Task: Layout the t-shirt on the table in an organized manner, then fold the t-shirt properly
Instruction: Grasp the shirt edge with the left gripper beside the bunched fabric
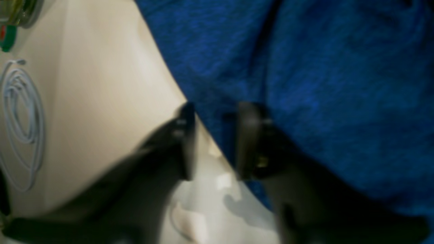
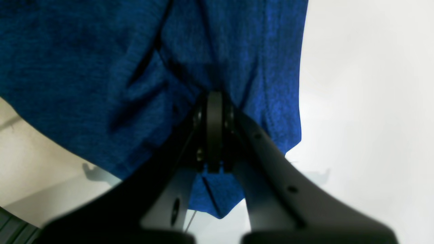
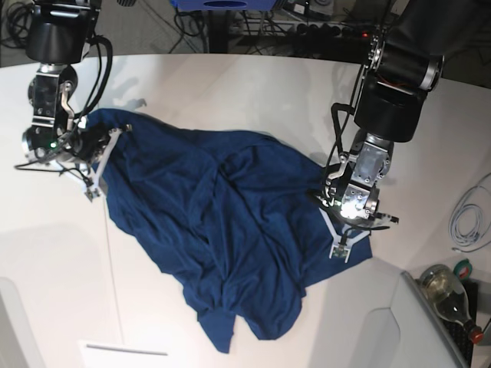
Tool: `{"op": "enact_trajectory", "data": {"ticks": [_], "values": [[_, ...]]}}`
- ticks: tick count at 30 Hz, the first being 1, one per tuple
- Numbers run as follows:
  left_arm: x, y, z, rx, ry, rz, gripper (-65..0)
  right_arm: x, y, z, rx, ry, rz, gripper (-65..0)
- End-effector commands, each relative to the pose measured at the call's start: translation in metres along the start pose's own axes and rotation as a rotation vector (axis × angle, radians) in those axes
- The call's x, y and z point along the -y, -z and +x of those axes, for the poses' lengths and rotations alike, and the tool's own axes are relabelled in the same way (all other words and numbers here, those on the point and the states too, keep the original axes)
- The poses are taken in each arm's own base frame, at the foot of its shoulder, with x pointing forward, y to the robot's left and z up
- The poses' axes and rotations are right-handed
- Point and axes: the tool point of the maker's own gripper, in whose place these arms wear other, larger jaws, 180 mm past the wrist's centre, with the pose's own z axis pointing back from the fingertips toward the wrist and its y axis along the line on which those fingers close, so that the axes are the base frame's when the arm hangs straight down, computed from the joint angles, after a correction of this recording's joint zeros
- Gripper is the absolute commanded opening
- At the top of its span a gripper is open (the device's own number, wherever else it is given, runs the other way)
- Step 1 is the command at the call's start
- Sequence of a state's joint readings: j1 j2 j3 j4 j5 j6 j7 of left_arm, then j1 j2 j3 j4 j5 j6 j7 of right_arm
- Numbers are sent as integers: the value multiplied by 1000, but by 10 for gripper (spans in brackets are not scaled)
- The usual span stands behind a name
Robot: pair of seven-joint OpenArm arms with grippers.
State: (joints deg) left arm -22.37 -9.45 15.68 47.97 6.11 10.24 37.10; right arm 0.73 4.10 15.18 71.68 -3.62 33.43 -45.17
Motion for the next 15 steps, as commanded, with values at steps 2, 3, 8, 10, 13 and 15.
{"op": "enact_trajectory", "data": {"ticks": [2, 3, 8, 10, 13, 15], "values": [[-8, -2, 19, 39, -49, -4, -650, 2, 1, -19, -79, -8, -16, -650], [-6, -2, 18, 34, -71, -19, -650, 2, 1, -19, -79, -8, -16, -650], [-4, -4, 23, 41, -105, -41, -650, 2, 1, -19, -77, -8, -16, -650], [-3, -14, 38, 93, -116, -50, -650, 2, 1, -19, -77, -8, -16, -650], [-19, -22, 45, 135, -175, -34, -650, 2, 1, -19, -77, -8, -16, -650], [-35, -25, 48, 147, -245, -17, -650, 2, 1, -19, -77, -8, -16, -650]]}}
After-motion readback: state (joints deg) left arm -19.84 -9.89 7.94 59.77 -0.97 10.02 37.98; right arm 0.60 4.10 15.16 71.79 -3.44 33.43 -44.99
